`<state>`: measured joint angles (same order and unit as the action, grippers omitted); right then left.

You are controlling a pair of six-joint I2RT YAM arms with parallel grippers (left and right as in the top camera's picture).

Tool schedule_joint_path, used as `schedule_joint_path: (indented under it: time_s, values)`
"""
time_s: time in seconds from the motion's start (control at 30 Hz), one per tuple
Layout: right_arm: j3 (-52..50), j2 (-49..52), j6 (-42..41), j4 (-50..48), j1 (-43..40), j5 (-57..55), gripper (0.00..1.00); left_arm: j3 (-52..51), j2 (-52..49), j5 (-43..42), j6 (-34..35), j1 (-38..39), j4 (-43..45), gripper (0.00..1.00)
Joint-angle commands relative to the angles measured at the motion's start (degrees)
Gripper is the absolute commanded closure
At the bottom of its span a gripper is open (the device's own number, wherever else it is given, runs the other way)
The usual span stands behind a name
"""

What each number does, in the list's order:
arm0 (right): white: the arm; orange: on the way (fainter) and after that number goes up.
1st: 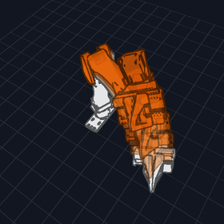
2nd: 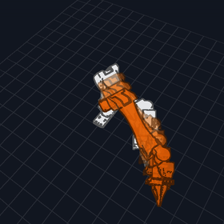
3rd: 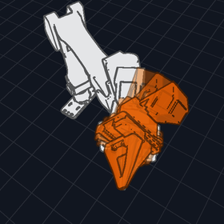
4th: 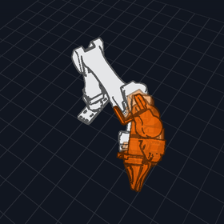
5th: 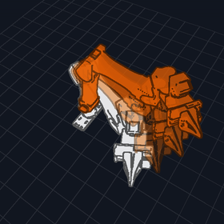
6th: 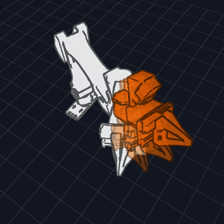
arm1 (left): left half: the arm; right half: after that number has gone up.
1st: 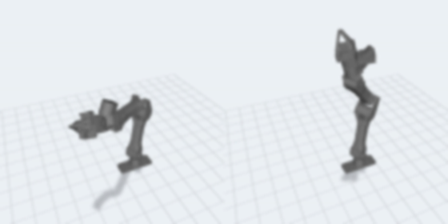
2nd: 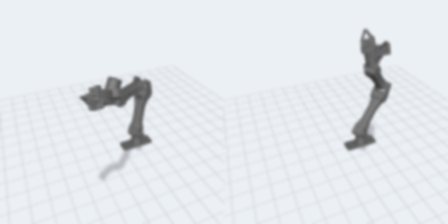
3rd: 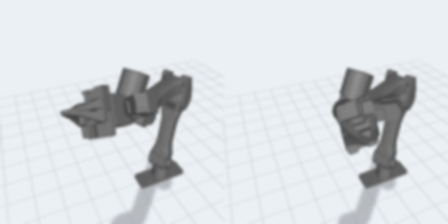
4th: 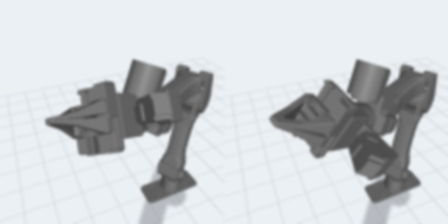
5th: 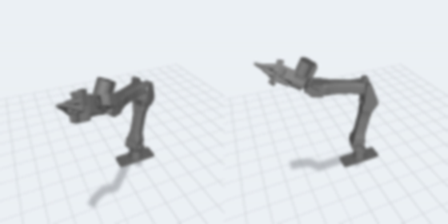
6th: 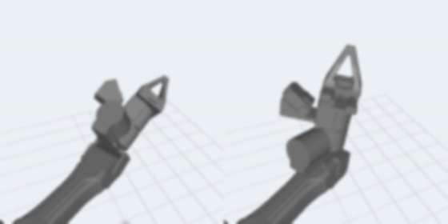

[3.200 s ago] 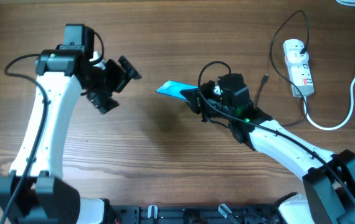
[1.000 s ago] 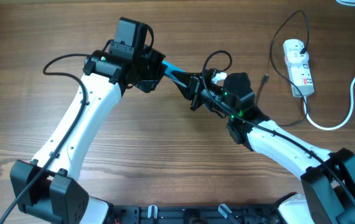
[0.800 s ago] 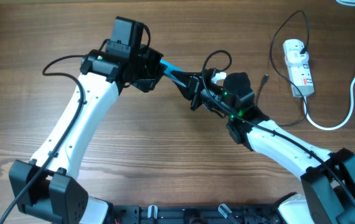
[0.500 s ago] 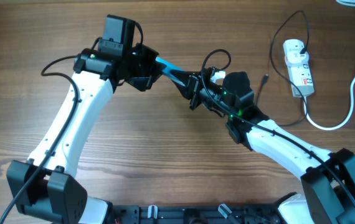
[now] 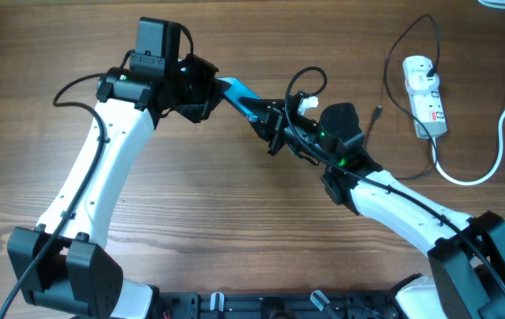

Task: Plug charger to phone and switch on socket
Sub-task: 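Open the right gripper and withdraw it, leaving the phone in the left gripper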

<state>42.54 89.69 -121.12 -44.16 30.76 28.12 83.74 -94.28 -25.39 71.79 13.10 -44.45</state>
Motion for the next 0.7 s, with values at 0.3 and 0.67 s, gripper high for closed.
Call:
schedule_joint_path:
  time_s: [0.3, 0.67]
  values:
    - [0.2, -0.22, 2.49, 5.14, 0.9, 2.86, 0.92, 0.48, -0.55, 1.05, -0.96, -1.53, 1.09, 0.96]
    - [0.2, -0.22, 2.47, 7.52, 0.9, 2.86, 0.83, 0.48, -0.55, -1.33, -5.55, -3.17, 1.9, 0.96]
